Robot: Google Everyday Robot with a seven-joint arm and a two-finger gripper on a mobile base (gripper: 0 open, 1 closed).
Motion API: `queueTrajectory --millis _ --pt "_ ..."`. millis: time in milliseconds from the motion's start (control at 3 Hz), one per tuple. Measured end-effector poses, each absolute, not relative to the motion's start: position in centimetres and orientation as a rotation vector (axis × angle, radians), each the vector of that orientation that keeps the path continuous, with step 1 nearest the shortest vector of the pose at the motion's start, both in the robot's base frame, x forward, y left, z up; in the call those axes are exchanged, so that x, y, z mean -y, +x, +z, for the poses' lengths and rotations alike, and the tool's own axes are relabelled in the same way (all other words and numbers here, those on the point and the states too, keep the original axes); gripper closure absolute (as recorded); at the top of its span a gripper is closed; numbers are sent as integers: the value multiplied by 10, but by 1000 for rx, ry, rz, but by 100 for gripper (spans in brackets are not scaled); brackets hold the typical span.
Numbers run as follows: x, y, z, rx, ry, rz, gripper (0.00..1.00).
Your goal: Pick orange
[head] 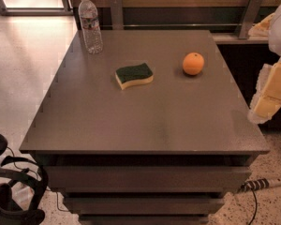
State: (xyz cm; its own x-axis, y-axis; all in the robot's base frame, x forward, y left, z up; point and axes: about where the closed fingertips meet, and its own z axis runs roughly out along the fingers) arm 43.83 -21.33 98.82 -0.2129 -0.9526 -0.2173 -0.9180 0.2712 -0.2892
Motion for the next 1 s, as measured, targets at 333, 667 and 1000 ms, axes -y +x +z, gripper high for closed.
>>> queueTrajectory --millis 333,667,1000 --pt "215 441 989 -2199 -1693 -137 0" --pt "226 461 996 -2195 -1621 -131 0" --pt "256 500 1000 -2199 -1430 -79 0"
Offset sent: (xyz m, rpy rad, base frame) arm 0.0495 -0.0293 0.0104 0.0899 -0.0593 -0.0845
